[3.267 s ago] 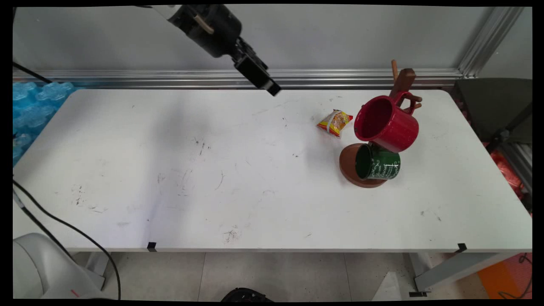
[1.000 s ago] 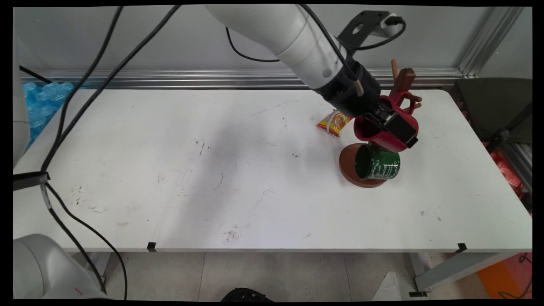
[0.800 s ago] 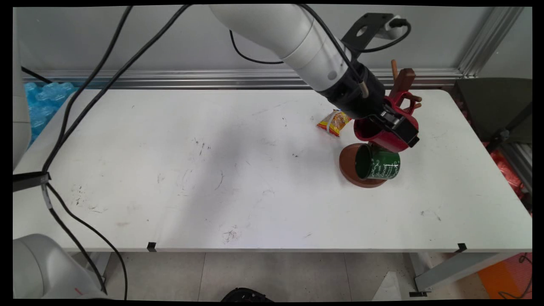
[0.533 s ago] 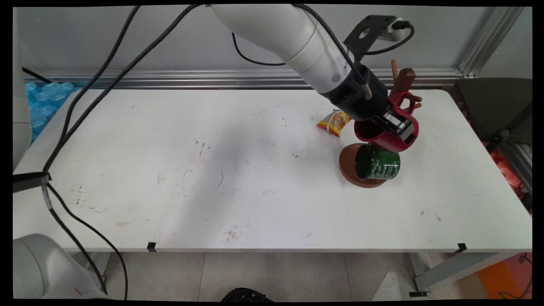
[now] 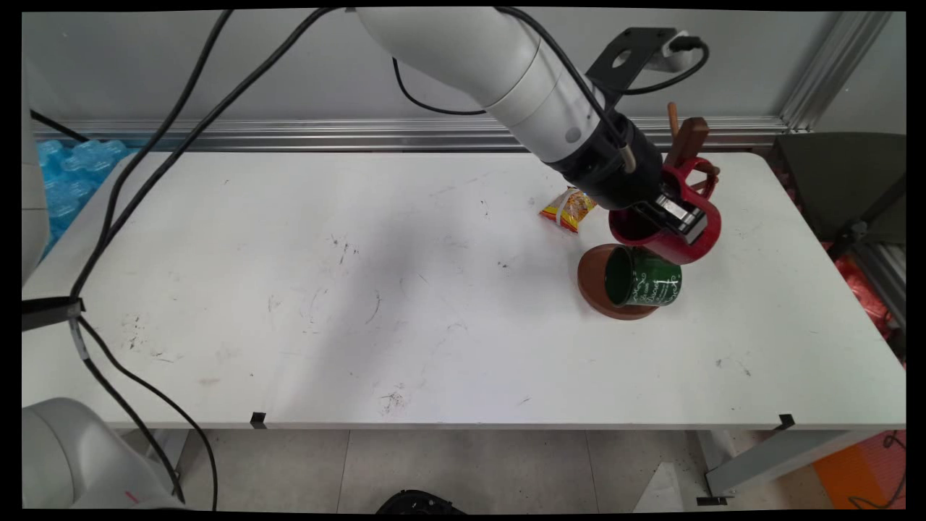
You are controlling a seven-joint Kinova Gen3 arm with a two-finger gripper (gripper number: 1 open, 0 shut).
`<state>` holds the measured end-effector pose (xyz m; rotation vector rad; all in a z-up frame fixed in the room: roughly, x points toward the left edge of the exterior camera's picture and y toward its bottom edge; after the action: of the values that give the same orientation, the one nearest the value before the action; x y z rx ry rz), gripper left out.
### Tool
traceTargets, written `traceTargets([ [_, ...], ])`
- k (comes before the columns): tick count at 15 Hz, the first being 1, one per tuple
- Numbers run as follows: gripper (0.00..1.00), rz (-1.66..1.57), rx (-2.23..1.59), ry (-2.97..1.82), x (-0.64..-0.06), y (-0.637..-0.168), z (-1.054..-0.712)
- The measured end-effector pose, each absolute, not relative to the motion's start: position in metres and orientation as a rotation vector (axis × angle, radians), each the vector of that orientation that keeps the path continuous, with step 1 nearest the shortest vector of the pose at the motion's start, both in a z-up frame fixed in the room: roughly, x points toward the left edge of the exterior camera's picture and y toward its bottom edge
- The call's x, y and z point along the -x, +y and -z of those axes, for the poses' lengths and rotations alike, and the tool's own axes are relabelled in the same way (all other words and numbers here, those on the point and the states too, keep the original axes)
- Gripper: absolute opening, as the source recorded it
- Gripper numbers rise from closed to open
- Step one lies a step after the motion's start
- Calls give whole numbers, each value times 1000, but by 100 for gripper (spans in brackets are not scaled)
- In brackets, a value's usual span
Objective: Place the picked object on the table
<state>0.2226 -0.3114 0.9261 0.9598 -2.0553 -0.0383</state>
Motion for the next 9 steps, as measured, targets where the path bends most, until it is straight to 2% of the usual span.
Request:
traceTargets([
  [9,0,96,-927,-2029,-214,-289,-952],
])
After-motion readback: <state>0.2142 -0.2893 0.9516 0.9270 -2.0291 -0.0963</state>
